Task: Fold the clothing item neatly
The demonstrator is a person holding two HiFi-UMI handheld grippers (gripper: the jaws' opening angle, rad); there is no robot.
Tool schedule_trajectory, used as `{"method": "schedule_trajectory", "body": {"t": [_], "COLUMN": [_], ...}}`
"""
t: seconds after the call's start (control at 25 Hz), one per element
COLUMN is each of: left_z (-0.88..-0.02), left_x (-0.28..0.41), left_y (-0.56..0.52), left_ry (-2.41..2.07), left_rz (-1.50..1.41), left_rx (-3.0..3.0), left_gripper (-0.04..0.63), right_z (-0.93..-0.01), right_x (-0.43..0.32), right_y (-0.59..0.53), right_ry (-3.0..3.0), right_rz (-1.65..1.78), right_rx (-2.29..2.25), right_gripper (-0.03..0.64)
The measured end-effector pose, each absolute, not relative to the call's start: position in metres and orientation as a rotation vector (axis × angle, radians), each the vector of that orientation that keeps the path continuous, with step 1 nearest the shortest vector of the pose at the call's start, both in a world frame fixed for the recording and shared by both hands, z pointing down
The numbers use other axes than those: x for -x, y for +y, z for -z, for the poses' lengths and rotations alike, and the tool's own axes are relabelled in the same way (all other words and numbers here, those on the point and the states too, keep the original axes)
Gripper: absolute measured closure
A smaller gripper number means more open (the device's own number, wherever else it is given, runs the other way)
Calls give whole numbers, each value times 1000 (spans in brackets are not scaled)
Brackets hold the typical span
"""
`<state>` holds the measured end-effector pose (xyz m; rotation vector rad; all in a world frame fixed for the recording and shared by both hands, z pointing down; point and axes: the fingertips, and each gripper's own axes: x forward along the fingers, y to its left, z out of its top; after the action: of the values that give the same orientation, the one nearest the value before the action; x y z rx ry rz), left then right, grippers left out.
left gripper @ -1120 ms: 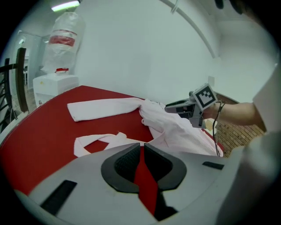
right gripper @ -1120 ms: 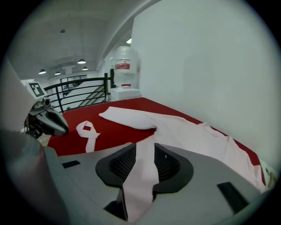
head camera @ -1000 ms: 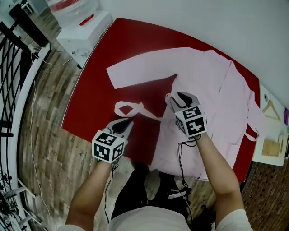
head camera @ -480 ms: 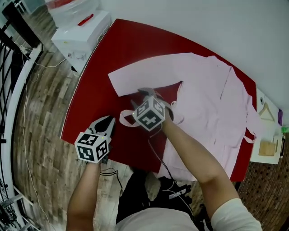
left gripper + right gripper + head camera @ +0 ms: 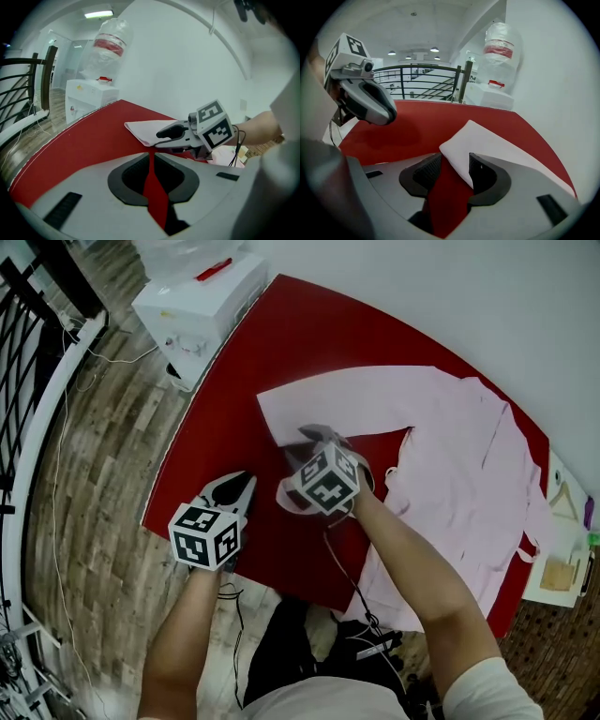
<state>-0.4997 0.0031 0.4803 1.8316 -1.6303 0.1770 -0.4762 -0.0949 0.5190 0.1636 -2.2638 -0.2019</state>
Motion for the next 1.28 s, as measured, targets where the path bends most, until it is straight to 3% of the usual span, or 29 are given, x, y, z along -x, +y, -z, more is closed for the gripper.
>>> {"method": "schedule_trajectory", "body": {"t": [0.4, 0.44, 0.48, 0.68, 1.28], "left_z": [-471, -471, -471, -477, -491], "left_x": [508, 509, 510, 518, 554], "left_y": [-25, -29, -32, -40, -73], "left_ry": [-1584, -1571, -1559, -1503, -1619], "left_rz": [-60, -44, -29, 5, -107], "left_rx": [-1840, -1840, -1837, -1805, -1606], "left_gripper": [573, 558, 549, 519, 515], "right_z": [-527, -527, -526, -529, -530], "right_x": [500, 500, 499, 498, 506], "right_y": [-81, -83, -85, -84, -81], "right_ry": [-2259, -2257, -2256, -2245, -2354], "right_rz": [238, 232, 235, 304, 223], "right_rx": [-74, -82, -92, -87, -69], "right_gripper": [459, 485, 551, 552, 578]}}
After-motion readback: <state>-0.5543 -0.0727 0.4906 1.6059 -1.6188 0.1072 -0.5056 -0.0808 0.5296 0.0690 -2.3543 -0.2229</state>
